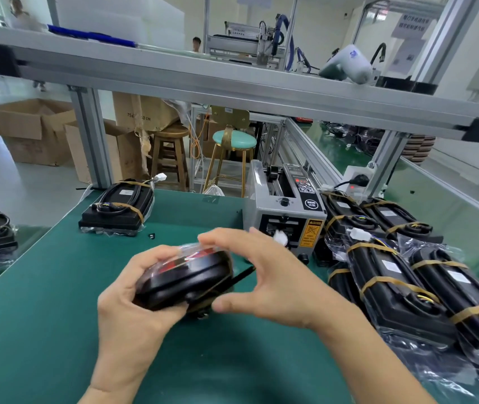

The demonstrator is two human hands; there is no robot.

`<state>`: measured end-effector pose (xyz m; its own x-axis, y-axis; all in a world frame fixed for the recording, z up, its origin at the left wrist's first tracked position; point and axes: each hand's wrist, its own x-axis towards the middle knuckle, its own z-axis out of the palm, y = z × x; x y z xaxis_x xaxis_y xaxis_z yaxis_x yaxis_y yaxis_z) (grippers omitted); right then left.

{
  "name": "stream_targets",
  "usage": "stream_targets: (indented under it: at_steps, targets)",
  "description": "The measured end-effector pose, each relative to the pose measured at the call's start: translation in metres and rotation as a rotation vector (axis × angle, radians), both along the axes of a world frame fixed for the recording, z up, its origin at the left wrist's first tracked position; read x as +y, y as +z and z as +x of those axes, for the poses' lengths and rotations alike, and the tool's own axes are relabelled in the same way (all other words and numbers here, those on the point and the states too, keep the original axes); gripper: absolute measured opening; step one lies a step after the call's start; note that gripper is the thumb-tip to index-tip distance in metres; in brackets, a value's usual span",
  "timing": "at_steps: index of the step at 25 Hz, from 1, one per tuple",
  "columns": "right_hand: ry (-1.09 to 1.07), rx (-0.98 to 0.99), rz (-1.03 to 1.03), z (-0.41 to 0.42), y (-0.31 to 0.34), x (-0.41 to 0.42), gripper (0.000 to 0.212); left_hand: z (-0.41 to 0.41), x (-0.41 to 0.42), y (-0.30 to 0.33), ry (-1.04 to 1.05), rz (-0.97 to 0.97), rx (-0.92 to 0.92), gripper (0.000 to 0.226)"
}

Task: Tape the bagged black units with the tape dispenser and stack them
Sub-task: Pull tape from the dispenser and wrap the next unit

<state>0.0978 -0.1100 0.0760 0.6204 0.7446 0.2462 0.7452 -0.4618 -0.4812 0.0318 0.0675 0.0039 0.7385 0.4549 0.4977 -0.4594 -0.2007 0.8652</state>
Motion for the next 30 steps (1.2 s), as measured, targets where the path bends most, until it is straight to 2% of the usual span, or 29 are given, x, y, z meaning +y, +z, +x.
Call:
stream_targets:
  at_steps: [1, 2, 5, 7, 9, 11, 12, 14, 16, 18, 20, 23, 25, 27, 28, 29, 30]
  targets:
    - [-0.064, -0.006, -0.085, 0.007, -0.003, -0.005, 0.076, 0.001, 0.003, -0.001, -0.065, -0.115, -0.002, 0.07]
    - [-0.114, 0.067, -0.093, 0.011, -0.008, -0.009, 0.072, 0.002, 0.006, -0.003, -0.135, -0.229, -0.015, 0.072]
    - [-0.091, 0.457, 0.148, 0.007, -0.029, -0.016, 0.06, 0.005, 0.012, -0.012, -0.269, -0.472, -0.036, 0.068]
    - [-0.139, 0.466, 0.243, 0.005, -0.039, -0.017, 0.059, 0.007, 0.014, -0.018, -0.314, -0.544, 0.014, 0.072]
    - [-0.234, 0.342, 0.203, 0.006, -0.037, -0.015, 0.062, 0.007, 0.019, -0.019, -0.348, -0.454, 0.12, 0.08]
    - [-0.303, 0.148, 0.059, 0.009, -0.027, -0.015, 0.062, 0.003, 0.027, -0.009, -0.289, -0.168, 0.203, 0.094]
    - [-0.309, 0.053, -0.036, 0.01, -0.023, -0.014, 0.061, 0.002, 0.032, -0.002, -0.247, 0.015, 0.202, 0.091]
    - [-0.292, 0.003, -0.16, 0.013, -0.016, -0.011, 0.061, 0.003, 0.036, 0.013, -0.241, 0.341, 0.176, 0.072]
    - [-0.273, 0.103, -0.155, 0.015, -0.015, -0.009, 0.06, 0.007, 0.034, 0.019, -0.26, 0.493, 0.21, 0.046]
    - [-0.254, 0.11, -0.161, 0.016, -0.012, -0.011, 0.06, 0.01, 0.032, 0.019, -0.236, 0.462, 0.238, 0.037]
    - [-0.22, -0.074, -0.145, 0.01, -0.01, -0.012, 0.059, 0.013, 0.032, 0.018, -0.197, 0.394, 0.259, 0.033]
    - [-0.079, -0.405, -0.076, -0.019, -0.015, -0.018, 0.041, 0.017, 0.032, 0.016, -0.145, 0.391, 0.248, 0.029]
    - [0.145, -0.359, 0.041, -0.041, -0.021, -0.026, 0.038, 0.018, 0.028, 0.014, -0.098, 0.43, 0.239, 0.024]
    - [0.24, -0.088, 0.179, -0.044, -0.014, -0.035, 0.04, 0.021, 0.024, 0.013, -0.058, 0.41, 0.27, 0.023]
    - [0.203, 0.001, 0.267, -0.039, -0.012, -0.036, 0.036, 0.023, 0.023, 0.012, -0.041, 0.398, 0.288, 0.022]
    - [0.109, -0.028, 0.329, -0.032, -0.01, -0.033, 0.029, 0.024, 0.021, 0.012, -0.028, 0.391, 0.299, 0.019]
    - [-0.005, -0.123, 0.307, -0.024, -0.012, -0.026, 0.021, 0.024, 0.02, 0.011, -0.022, 0.39, 0.305, 0.014]
